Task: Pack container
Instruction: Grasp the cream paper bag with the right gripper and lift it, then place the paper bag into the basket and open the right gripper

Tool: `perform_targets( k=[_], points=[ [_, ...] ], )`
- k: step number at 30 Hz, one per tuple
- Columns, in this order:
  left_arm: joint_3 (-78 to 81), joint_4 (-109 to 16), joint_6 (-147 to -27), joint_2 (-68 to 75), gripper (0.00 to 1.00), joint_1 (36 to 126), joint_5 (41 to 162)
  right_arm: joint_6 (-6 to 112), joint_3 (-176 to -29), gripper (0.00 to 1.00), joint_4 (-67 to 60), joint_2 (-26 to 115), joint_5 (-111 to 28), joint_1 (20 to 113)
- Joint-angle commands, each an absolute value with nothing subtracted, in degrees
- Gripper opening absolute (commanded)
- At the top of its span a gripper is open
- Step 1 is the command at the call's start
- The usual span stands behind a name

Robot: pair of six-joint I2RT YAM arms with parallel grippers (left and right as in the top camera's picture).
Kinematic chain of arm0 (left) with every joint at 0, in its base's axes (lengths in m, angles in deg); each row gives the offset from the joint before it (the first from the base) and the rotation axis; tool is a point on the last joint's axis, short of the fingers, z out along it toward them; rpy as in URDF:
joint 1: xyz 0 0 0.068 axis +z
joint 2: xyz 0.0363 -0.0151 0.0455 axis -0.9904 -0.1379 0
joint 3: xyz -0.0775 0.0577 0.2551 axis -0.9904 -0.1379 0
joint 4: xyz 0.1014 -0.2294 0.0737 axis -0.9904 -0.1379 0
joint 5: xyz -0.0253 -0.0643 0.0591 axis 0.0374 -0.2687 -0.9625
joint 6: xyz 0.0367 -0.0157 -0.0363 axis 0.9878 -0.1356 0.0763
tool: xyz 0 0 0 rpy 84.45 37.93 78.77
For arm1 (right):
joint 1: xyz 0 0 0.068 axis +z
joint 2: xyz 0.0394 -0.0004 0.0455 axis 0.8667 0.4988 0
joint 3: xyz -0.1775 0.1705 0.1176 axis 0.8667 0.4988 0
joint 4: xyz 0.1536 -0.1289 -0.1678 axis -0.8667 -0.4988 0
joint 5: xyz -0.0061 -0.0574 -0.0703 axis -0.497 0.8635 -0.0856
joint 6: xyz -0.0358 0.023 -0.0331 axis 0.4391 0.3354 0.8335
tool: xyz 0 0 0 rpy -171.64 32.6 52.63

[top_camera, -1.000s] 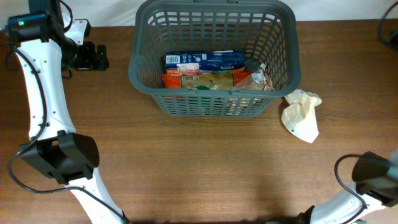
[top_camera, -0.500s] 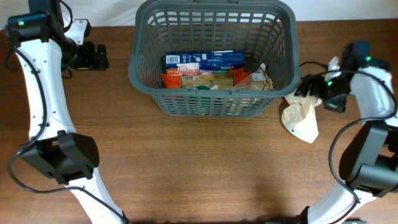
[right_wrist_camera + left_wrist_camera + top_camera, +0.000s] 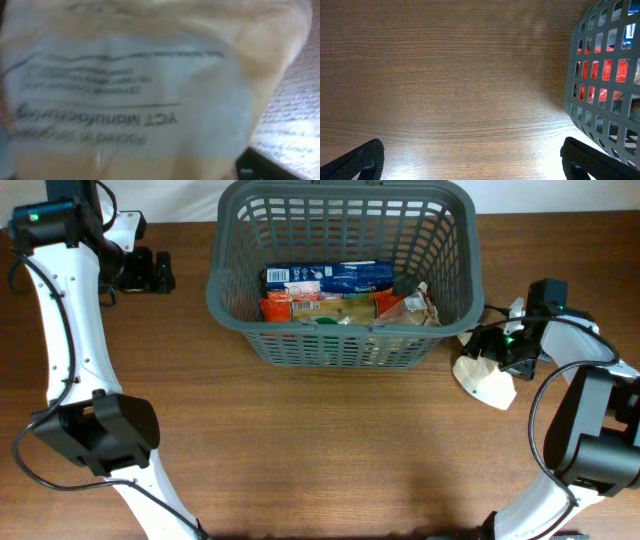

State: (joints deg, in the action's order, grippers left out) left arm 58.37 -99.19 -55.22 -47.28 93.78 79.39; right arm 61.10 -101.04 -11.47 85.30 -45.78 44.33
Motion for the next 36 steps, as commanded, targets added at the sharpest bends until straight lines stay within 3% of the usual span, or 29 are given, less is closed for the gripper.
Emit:
perform_targets(
  k=[1, 6, 8, 16, 23, 29, 36],
  points=[
    [58.0, -99.1, -55.9, -47.2, 0.99, 93.8, 79.4, 59.4, -100.2, 0.64, -10.8, 84.6, -45.3, 44.7],
    [58.0, -99.1, -55.9, -47.2, 0.99, 93.8, 79.4, 56.9, -100.3, 0.11, -10.6, 84.6, -45.3, 44.4],
    [58.0, -99.1, -55.9, -47.2, 0.99, 93.8, 79.4, 55.0, -100.7, 0.05, -11.1, 84.4, -45.4, 43.7],
    [58.0, -99.1, -55.9, -47.2, 0.99, 93.9, 79.4, 51.9, -120.4, 0.04, -26.7, 83.7, -45.4, 38.2],
    [58.0, -99.1, -55.9, -47.2, 0.99, 93.8, 79.4, 51.9, -167.2, 0.04, -49.0, 82.5, -48.8, 38.6],
    [58.0, -99.1, -55.9, -47.2, 0.99, 93.8, 79.4, 54.5, -191.9, 0.04, -53.4, 82.5, -55.5, 49.5],
    [58.0, -99.1, -55.9, -47.2, 0.99, 93.9, 79.4, 63.2, -193.9, 0.04, -52.6, 85.5, -55.0, 74.5]
  ],
)
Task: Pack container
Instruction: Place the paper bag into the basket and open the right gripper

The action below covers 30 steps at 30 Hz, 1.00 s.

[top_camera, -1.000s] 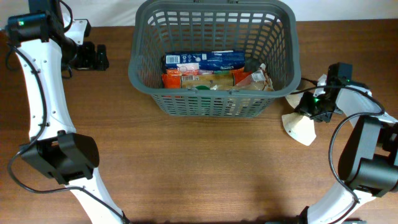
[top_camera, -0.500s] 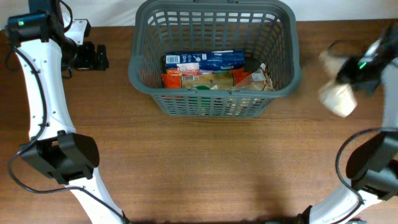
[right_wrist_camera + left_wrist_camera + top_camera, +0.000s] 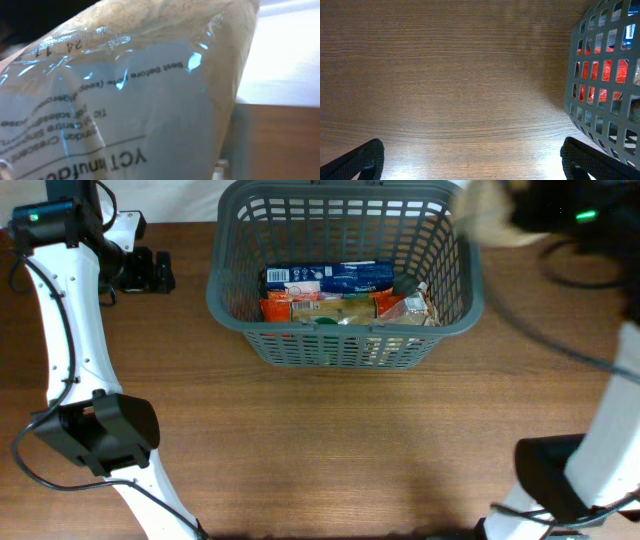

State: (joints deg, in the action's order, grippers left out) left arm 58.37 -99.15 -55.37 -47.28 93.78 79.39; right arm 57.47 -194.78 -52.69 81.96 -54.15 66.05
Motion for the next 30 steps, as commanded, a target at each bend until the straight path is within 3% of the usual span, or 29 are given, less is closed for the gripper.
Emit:
perform_targets(
  k=[1, 6, 18, 19, 20, 23, 28, 30],
  points=[
    [58.0, -99.1, -55.9, -47.2, 0.99, 93.8, 79.4, 64.5, -193.5, 0.04, -52.6, 86.4, -54.9, 76.7],
    [58.0, -99.1, -55.9, -47.2, 0.99, 93.8, 79.4, 68.4, -188.9, 0.04, -51.3, 96.5, -41.2, 88.5],
    [58.0, -99.1, -55.9, -47.2, 0.99, 93.8, 79.4, 68.3, -188.2, 0.04, -47.2, 115.9, -43.9, 91.2],
    [58.0, -99.1, -55.9, -47.2, 0.99, 93.8, 79.4, 68.3, -188.2, 0.08, -47.6, 116.3, -45.4, 91.2],
    [58.0, -99.1, -55.9, -47.2, 0.99, 93.8, 79.4, 68.3, -188.2, 0.21, -47.9, 116.3, -46.8, 91.2],
    [58.0, -99.1, -55.9, -47.2, 0.99, 93.8, 79.4, 68.3, -188.2, 0.78, -47.9, 115.9, -47.5, 91.2],
    [58.0, -99.1, -55.9, -47.2, 0.99, 93.8, 79.4, 68.3, -189.6, 0.87, -50.5, 111.8, -35.4, 89.2],
    [58.0, -99.1, -55.9, -47.2, 0.99, 93.9, 79.4, 68.2, -190.5, 0.95, -51.4, 109.2, -34.8, 87.7]
  ],
)
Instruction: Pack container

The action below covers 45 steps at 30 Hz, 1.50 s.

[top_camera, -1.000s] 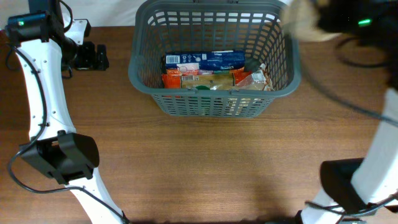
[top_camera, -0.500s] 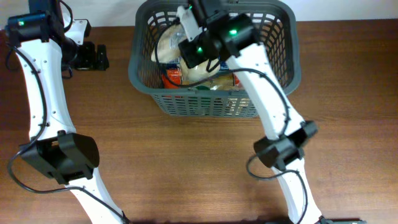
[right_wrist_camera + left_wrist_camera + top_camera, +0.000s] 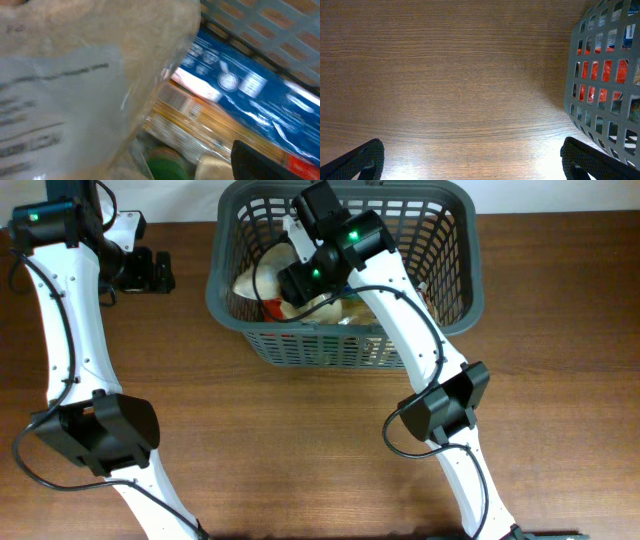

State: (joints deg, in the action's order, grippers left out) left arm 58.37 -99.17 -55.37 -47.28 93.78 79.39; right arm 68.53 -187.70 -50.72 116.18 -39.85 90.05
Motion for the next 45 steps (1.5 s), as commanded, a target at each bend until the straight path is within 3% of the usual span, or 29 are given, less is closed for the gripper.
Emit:
perform_targets(
  k=[1, 7, 15, 23, 28, 34, 45],
  points=[
    [58.0, -99.1, -55.9, -47.2, 0.99, 93.9, 79.4, 68.3, -190.5, 0.99, -51.4, 107.9, -35.7, 87.1],
    [58.0, -99.1, -55.9, -47.2, 0.99, 93.8, 79.4, 68.3, -190.5, 0.99, -54.2, 105.1, -43.2, 85.7],
    [58.0, -99.1, -55.9, -47.2, 0.99, 93.8, 79.4, 68.3, -195.0, 1.00, -56.5, 93.4, -30.3, 79.1],
    [58.0, -99.1, -55.9, -47.2, 0.99, 93.8, 79.4, 68.3, -195.0, 1.00, -57.2, 78.0, -30.5, 52.9],
    [58.0, -99.1, -55.9, -47.2, 0.99, 93.8, 79.4, 67.6, -194.6, 1.00, -60.6, 77.1, -46.7, 34.7],
    [58.0, -99.1, -55.9, -47.2, 0.99, 93.8, 79.4, 67.6, -194.5, 1.00, -60.3, 69.7, -48.5, 33.1],
    [58.0, -99.1, -55.9, -47.2, 0.99, 93.9, 79.4, 66.8, -180.9, 0.99, -67.7, 37.5, -45.6, 33.1]
  ],
)
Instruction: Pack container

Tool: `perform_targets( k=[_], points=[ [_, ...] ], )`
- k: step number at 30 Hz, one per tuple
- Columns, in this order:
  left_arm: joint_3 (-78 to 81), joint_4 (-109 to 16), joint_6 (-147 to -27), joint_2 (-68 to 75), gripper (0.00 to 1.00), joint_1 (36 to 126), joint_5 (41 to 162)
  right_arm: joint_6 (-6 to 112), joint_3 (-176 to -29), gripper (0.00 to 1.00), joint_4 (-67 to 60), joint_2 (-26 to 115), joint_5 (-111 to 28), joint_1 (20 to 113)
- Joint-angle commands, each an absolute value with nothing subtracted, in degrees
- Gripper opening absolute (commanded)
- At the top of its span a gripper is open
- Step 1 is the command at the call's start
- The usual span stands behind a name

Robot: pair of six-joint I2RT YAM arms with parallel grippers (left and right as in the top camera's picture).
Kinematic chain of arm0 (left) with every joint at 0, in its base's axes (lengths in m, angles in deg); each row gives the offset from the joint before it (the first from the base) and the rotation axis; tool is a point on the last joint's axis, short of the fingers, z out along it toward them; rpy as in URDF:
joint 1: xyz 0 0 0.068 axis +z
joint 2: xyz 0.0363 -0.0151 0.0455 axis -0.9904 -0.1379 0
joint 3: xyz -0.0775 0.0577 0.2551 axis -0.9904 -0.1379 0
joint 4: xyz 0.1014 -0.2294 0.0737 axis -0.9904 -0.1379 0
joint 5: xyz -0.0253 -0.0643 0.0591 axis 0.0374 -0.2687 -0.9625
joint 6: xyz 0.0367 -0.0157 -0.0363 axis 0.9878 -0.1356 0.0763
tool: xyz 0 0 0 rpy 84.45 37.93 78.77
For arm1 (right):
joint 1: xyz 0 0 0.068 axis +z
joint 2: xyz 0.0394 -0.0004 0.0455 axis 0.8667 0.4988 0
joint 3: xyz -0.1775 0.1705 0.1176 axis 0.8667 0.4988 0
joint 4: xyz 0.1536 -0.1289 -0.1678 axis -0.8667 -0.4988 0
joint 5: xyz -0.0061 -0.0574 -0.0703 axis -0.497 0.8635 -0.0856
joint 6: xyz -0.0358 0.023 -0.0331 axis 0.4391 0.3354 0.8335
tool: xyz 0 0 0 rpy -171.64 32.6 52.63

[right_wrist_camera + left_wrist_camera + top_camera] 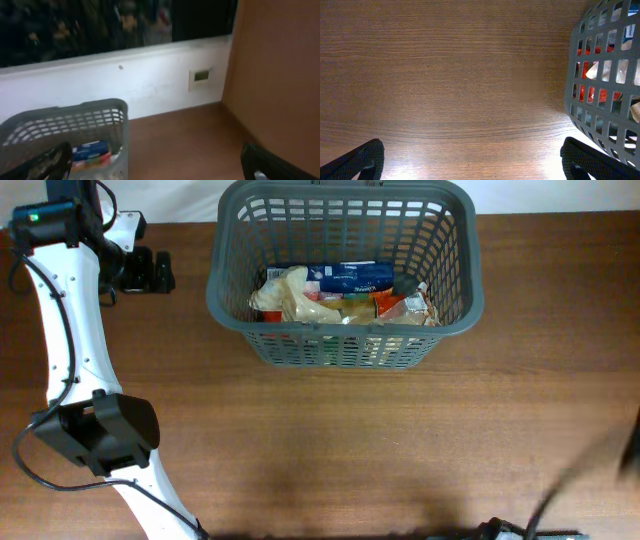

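Observation:
The grey plastic basket (345,348) stands at the back middle of the table. A cream bag (288,297) lies in its left part, beside a blue box (350,276) and other packets. My left gripper (158,272) is open low over bare wood (477,162), left of the basket wall (600,100). My right gripper (157,167) is open and holds nothing. It is well away from the basket (60,120), which shows at that view's lower left. In the overhead view only a blur of the right arm (595,470) shows at the lower right.
A white wall with a small socket plate (201,76) runs behind the table. The wooden table (330,450) stretches in front of the basket and to both sides of it.
The cream bag was in my right gripper inside the basket's left part. Now it lies there on the packets, and the right gripper is open and far off to the right.
My right gripper was shut on the cream bag on the table right of the basket. Then it held the bag above the basket's back right corner, then down in the basket's left part. Now the bag lies there, let go. The left arm stayed still.

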State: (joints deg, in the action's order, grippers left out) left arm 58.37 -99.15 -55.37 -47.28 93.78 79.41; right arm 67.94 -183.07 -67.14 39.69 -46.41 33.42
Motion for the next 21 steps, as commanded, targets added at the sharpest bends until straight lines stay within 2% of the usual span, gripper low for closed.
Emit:
perform_targets(
  k=[1, 7, 21],
  points=[
    [58.0, -99.1, -55.9, -47.2, 0.99, 93.9, 79.4, 66.3, -180.2, 0.99, -67.5, 34.3, -45.6, 33.1],
    [58.0, -99.1, -55.9, -47.2, 0.99, 93.8, 79.4, 65.9, -180.1, 0.99, -66.7, 28.9, -45.5, 33.1],
    [58.0, -99.1, -55.9, -47.2, 0.99, 93.8, 79.4, 65.9, -179.4, 0.99, -67.7, 28.8, -46.1, 33.1]
  ],
)
